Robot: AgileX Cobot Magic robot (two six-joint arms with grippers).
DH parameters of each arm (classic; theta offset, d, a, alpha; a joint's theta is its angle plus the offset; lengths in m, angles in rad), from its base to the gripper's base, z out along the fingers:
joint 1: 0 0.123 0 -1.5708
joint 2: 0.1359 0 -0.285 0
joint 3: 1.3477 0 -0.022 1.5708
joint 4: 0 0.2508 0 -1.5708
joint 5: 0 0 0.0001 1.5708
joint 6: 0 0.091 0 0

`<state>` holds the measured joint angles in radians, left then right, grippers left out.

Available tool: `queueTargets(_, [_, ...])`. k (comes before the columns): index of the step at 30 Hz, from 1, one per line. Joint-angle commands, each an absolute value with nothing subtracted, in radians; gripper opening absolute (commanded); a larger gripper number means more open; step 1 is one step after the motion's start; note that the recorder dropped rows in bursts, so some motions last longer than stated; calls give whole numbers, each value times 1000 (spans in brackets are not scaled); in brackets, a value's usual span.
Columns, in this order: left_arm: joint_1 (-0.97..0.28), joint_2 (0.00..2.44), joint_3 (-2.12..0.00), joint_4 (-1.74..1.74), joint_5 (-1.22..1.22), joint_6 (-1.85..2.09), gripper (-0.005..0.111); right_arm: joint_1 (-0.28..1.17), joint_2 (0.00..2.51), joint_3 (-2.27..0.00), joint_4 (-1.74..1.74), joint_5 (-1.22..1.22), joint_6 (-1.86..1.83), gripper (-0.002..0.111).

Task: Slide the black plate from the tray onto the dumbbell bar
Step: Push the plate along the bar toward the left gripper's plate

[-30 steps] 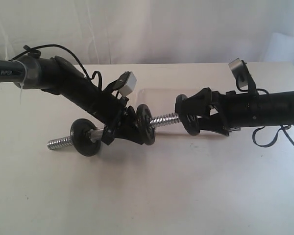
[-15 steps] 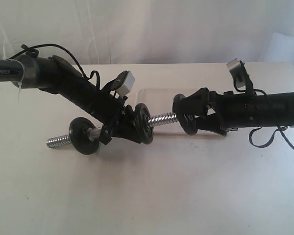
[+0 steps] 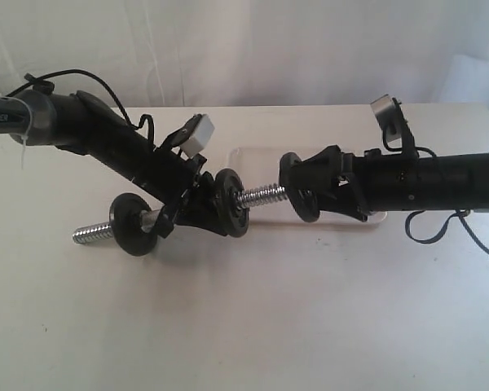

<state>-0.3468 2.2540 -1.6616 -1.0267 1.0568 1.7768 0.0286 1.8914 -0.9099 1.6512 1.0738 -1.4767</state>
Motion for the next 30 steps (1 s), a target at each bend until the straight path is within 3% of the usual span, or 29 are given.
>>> queueTargets(1, [-340, 2233, -1666, -1566, 1220, 1900, 0, 31, 1877, -918, 1744, 1153, -1518, 0])
queueTargets(24, [-337, 2233, -1666, -1573, 1221, 1908, 0, 173, 1877, -957, 1744, 935, -1566, 0])
queueTargets(30, [-337, 2233, -1666, -1573, 1221, 1908, 0, 178, 1877, -962, 1744, 974, -1568, 0])
